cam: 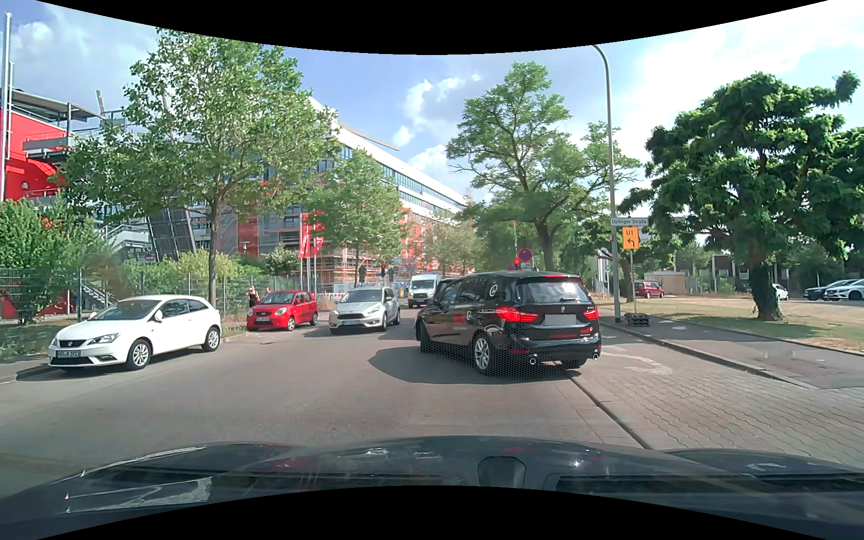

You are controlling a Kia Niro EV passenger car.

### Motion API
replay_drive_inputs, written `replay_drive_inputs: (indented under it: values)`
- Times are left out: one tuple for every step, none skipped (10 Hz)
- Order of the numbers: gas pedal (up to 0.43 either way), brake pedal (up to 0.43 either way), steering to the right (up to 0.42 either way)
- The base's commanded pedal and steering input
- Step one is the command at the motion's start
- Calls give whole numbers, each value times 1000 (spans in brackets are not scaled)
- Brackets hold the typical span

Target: Follow the waypoints while adhering to traffic rules and regulations

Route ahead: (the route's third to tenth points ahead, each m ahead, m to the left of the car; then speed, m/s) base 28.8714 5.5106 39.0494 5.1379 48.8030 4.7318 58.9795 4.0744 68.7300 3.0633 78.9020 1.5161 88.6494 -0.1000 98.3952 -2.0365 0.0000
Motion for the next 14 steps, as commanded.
replay_drive_inputs:
  values:
    - [0,323,-3]
    - [0,323,-3]
    - [0,323,-4]
    - [0,323,-3]
    - [0,323,-4]
    - [0,317,-4]
    - [0,323,-4]
    - [0,317,-4]
    - [0,323,-4]
    - [0,323,-4]
    - [0,323,-4]
    - [0,323,-4]
    - [0,323,-4]
    - [0,323,-4]
